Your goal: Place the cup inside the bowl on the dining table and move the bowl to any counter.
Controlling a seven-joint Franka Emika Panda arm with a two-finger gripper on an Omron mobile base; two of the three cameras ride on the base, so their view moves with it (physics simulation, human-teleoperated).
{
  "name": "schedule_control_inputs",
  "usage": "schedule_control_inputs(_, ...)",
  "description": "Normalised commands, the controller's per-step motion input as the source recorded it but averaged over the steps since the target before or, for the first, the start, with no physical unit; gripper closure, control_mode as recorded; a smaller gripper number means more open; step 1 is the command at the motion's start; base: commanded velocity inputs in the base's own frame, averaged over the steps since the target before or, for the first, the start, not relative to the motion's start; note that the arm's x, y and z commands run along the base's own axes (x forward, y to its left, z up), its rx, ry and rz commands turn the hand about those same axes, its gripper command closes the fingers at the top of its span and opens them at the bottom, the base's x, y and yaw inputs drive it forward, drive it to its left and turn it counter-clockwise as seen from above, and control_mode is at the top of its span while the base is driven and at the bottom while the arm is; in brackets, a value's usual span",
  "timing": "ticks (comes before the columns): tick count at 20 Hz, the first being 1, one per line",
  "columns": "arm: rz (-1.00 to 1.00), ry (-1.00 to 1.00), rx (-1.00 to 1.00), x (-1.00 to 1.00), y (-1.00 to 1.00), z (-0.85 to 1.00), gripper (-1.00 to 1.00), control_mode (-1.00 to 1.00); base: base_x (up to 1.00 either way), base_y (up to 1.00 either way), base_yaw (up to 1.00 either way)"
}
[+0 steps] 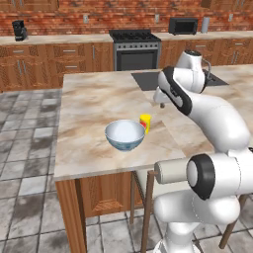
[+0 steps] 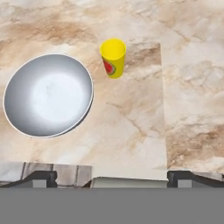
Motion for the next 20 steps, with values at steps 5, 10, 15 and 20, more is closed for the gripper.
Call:
schedule_control_inputs(5,0.0,-0.01,0.0,0.27,0.0,-0.04,-1.0,-1.0,0.0,0.0,0.0)
schedule_control_inputs(10,0.0,0.0,0.0,0.37,0.0,0.0,-1.0,-1.0,0.0,0.0,0.0)
schedule_control_inputs(15,0.0,0.0,0.0,0.49,0.0,0.0,-1.0,-1.0,0.0,0.0,0.0)
schedule_control_inputs(20,0.0,0.0,0.0,0.35,0.0,-0.02,-1.0,-1.0,0.0,0.0,0.0)
